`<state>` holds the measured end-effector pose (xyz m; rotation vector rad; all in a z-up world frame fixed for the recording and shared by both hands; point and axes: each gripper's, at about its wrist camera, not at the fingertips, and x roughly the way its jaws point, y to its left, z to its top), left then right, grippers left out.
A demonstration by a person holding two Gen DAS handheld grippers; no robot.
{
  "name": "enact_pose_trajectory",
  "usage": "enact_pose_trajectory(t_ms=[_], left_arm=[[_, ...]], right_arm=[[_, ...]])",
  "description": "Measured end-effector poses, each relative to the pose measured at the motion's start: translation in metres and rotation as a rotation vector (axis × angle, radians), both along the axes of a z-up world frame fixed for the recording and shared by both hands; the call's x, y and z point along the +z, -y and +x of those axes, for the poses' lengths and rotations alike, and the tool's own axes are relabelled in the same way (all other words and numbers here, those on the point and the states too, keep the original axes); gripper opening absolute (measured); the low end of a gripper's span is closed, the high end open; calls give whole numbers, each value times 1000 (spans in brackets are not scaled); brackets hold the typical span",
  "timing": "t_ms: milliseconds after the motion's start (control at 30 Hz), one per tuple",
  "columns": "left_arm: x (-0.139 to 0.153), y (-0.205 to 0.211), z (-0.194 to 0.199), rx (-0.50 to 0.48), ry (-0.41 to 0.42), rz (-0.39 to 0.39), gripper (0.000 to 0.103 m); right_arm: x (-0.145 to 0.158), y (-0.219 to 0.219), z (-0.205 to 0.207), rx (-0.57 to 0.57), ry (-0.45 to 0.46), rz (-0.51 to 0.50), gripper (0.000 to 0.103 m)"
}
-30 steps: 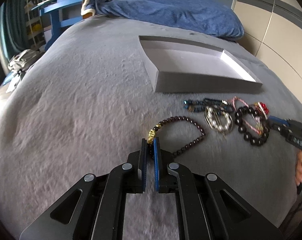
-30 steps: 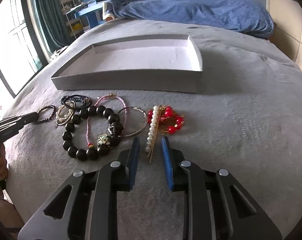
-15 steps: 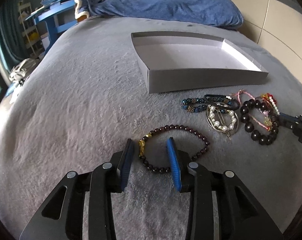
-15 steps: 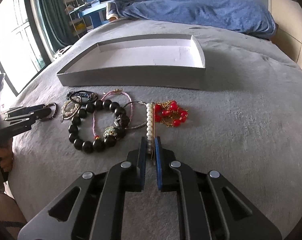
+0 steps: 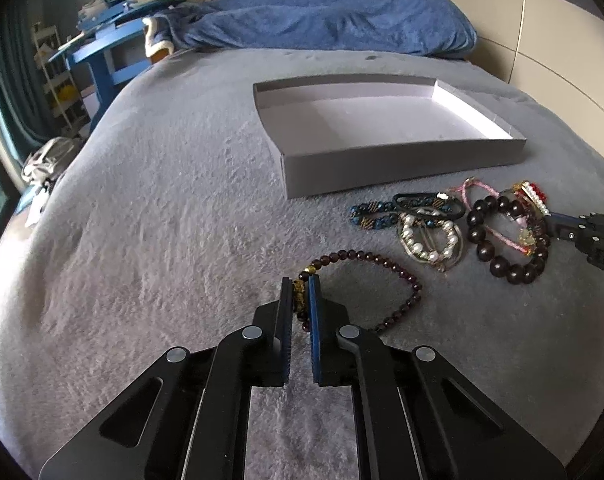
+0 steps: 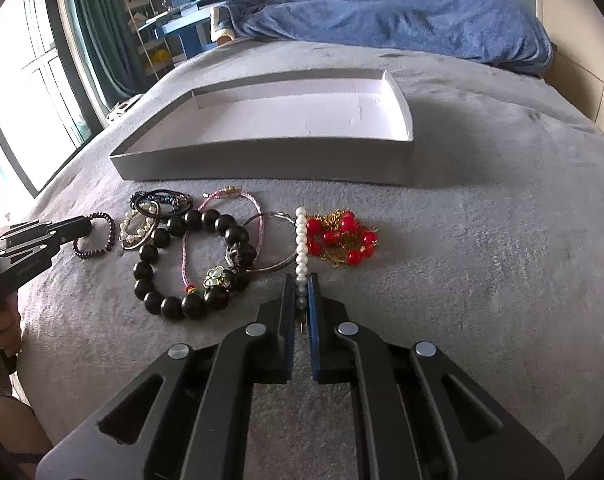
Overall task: Organize jewelry
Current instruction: 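Carry both items into the grey tray and open both tools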
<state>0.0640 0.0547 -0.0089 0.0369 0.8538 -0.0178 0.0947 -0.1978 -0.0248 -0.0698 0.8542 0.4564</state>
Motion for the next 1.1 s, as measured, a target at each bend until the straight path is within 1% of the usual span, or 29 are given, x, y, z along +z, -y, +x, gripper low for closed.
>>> enact_pose_trajectory(t_ms=[133,233,367,433,567,700,833,900,1033,1100], left_arm=[[12,0,-4,-9,32,-25,8],[28,1,-6,-18,68,-44,8],[56,-1,-3,-31,123,-99,8],[68,-2,0,-37,143,-122,7],[93,-2,11,-53,185,-154,7],[110,3,29,-66,212,-152,7],[118,10,54,-71,229,-146,7],[117,14,65,-72,228,-141,7],[106,24,92,-73,213,-115,8],[96,27,105,-68,194,-106,7]], right_arm=[[7,-1,-5,9,34,5,5],[15,1,-7,10,62,19,5],[32,2,-6,6,103,54,5],[41,0,-1,12,121,65,5],[55,-6,13,24,130,81,5],[60,-14,36,29,125,74,5],[66,-21,65,31,119,63,5],[65,-23,78,27,104,62,5],[55,-28,107,13,58,40,6],[46,-30,121,1,33,15,5]])
